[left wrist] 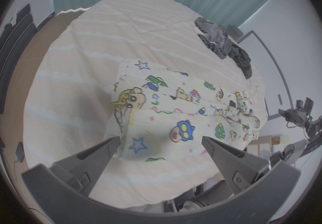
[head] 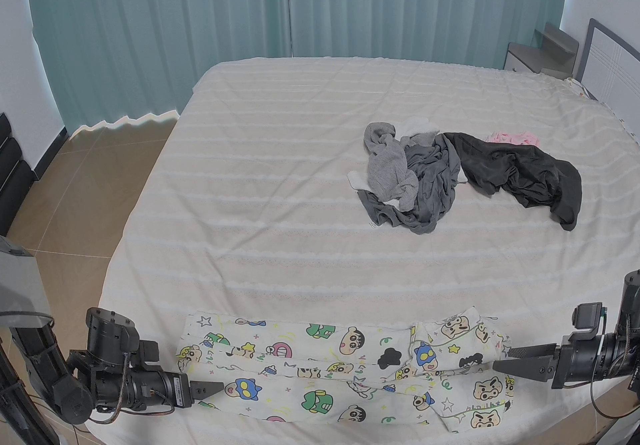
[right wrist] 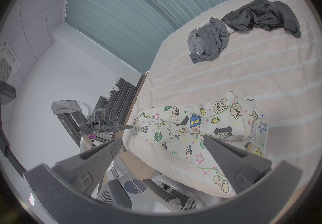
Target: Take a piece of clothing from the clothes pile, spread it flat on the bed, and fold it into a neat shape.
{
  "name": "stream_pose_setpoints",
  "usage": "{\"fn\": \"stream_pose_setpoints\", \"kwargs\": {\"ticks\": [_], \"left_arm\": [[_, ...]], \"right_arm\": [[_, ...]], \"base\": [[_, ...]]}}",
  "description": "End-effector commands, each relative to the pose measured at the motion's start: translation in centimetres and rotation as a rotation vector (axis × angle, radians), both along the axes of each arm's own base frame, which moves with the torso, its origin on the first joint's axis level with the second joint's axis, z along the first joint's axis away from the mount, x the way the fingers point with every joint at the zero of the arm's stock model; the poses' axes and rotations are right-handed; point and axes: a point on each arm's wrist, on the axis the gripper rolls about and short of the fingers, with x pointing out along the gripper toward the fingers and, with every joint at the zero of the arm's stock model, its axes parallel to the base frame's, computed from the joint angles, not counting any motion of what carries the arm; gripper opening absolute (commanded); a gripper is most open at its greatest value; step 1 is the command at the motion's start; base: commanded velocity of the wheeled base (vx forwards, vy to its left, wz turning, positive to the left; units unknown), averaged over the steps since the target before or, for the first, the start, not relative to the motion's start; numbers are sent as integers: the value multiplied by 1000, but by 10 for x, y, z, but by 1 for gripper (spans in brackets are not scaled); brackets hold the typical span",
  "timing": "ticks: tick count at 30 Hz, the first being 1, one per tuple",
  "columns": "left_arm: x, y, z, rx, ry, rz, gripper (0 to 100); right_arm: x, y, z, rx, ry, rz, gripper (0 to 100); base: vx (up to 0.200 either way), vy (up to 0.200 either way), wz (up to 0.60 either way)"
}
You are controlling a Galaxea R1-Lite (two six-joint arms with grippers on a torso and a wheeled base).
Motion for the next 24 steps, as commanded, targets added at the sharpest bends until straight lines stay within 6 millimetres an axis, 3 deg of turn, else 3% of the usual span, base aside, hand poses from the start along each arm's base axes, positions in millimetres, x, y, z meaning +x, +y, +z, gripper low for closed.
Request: {"fn": "stream_pose_setpoints", "kwargs": {"ticks": [1, 8, 15, 18, 24], "left_arm": [[11, 5, -10, 32, 24, 55, 100], [11, 9, -29, 84, 110, 42, 100], [5, 12, -32, 100, 141, 41, 100], [7, 14, -29, 94, 121, 56, 100], [3, 28, -3, 59, 5, 126, 100]], "right_arm": [[-5, 4, -2, -4, 2, 39, 100], [-7, 7, -4, -6, 15, 62, 100], [-6, 7, -4, -6, 21, 60, 100], [-7, 7, -4, -6, 21, 60, 100], [-7, 7, -5, -6, 24, 57, 100]], "base": [[0, 0, 0], [0, 0, 0], [0, 0, 0], [0, 0, 0], [0, 0, 0]]}}
